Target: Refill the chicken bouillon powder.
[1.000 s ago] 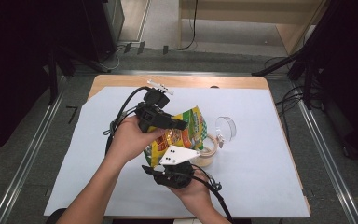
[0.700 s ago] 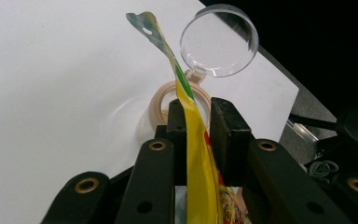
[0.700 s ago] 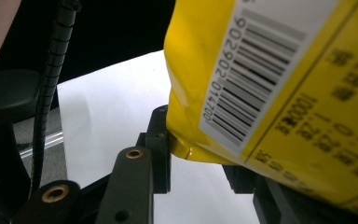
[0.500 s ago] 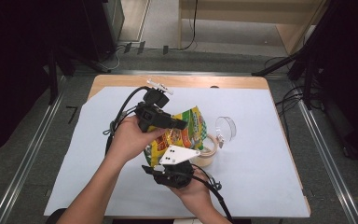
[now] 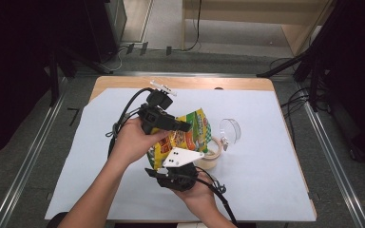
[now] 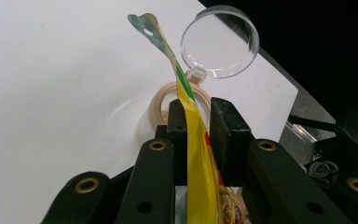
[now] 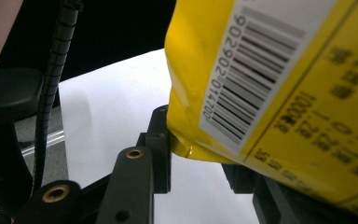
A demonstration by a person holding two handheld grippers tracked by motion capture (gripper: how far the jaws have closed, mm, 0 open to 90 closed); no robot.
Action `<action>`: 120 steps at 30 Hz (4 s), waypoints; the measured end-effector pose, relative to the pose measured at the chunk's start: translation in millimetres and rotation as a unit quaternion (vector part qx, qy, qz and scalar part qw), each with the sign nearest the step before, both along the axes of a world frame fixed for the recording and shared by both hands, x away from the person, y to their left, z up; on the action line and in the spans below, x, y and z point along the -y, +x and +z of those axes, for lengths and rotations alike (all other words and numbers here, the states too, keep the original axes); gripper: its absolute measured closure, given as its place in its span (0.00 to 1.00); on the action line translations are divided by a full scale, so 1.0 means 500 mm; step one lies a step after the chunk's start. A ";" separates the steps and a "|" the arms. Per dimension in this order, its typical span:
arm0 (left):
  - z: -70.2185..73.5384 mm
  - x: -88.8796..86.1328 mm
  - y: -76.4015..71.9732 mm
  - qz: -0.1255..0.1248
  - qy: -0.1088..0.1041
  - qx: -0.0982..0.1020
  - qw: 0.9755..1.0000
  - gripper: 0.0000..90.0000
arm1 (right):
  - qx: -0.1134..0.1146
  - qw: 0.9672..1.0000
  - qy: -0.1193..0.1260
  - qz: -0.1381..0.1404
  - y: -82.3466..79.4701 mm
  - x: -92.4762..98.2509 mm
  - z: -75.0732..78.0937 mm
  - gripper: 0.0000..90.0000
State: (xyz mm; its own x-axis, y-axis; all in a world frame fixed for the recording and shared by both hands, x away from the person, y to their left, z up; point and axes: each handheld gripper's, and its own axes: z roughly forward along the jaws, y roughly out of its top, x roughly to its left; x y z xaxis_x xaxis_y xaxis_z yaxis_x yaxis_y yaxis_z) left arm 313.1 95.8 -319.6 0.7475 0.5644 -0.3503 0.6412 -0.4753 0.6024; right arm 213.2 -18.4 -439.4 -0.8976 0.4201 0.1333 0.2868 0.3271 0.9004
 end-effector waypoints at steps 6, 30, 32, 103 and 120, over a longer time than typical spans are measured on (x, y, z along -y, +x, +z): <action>0.003 0.004 0.010 -0.003 0.005 -0.003 1.000 0.87 | -0.004 1.000 0.004 0.002 0.003 0.000 0.006 0.76; 0.004 0.001 0.029 0.000 -0.002 -0.001 1.000 0.87 | -0.012 1.000 0.002 -0.001 0.026 -0.003 0.008 0.76; 0.004 0.000 0.029 0.001 -0.003 -0.002 1.000 0.87 | -0.014 1.000 0.001 -0.001 0.026 -0.003 0.008 0.77; 0.009 0.007 0.014 -0.003 -0.012 0.006 1.000 0.87 | -0.014 1.000 0.012 -0.007 0.008 -0.001 0.009 0.77; 0.016 0.033 0.064 -0.002 0.011 -0.018 1.000 0.87 | -0.039 0.999 0.015 -0.014 0.042 0.011 0.027 0.76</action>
